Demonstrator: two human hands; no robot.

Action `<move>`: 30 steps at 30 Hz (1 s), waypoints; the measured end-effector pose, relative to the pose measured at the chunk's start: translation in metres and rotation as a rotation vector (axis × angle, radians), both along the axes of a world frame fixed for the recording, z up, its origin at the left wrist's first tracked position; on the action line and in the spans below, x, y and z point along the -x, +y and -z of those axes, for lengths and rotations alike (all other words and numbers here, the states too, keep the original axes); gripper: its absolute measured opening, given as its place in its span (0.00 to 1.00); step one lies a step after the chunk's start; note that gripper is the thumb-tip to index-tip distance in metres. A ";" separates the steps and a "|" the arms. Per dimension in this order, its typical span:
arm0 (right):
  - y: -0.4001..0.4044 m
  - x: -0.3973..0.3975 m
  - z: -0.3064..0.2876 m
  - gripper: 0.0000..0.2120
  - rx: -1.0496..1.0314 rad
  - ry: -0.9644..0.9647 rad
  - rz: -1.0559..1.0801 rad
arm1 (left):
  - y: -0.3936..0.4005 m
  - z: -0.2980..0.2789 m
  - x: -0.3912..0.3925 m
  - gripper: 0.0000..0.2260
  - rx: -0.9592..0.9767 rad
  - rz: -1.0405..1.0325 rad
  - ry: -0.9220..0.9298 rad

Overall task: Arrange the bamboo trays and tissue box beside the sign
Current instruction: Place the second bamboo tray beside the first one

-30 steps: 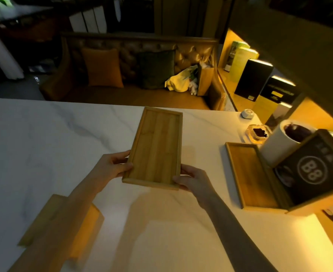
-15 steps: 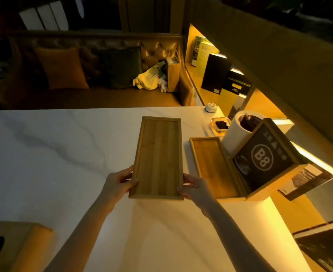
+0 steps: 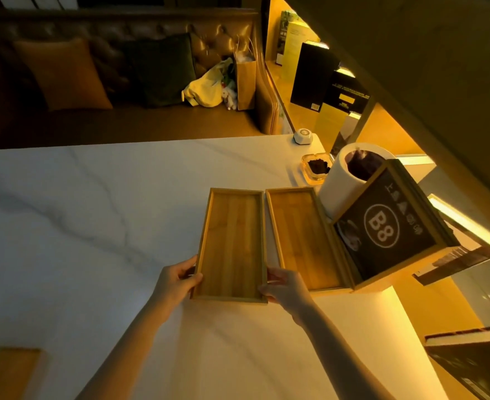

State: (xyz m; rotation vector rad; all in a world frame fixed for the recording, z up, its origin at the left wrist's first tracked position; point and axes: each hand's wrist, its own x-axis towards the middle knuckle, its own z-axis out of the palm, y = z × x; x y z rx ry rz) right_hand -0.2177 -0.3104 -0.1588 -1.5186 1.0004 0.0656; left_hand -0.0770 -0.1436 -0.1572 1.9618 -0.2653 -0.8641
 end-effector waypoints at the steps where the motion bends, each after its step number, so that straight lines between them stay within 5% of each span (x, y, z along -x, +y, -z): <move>1: -0.002 -0.001 0.002 0.15 0.004 0.010 0.005 | -0.003 0.002 -0.001 0.20 -0.005 -0.003 0.007; 14: -0.012 -0.017 0.018 0.15 0.075 0.057 0.005 | -0.020 0.019 -0.017 0.20 -0.033 0.027 -0.017; 30: -0.001 -0.028 0.036 0.10 0.539 0.276 -0.142 | -0.032 0.030 -0.014 0.20 -0.168 0.104 -0.275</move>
